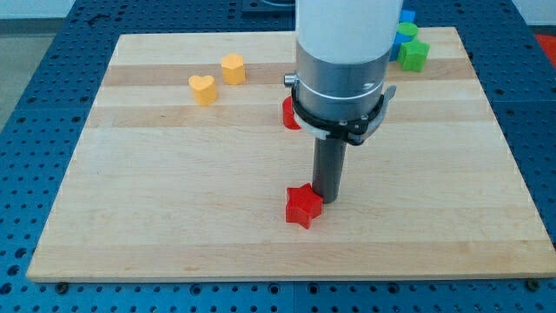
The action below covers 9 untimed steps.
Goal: Move the red circle above the red star
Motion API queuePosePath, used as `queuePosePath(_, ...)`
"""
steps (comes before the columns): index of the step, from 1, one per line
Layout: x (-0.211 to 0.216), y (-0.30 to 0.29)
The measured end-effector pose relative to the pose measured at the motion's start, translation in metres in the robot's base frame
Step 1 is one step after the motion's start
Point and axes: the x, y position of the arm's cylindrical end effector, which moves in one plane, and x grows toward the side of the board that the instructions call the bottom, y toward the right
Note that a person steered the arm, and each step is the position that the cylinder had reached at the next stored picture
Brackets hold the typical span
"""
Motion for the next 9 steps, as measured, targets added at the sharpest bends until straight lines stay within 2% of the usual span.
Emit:
queuePosePath(2, -0.094, 0.042)
queuePosePath(3, -0.143, 0.042)
queuePosePath(4, -0.166, 0.008)
queuePosePath(5, -0.160, -0.039)
queuePosePath(7, -0.086, -0.083)
queuePosePath(9, -0.064, -0.117)
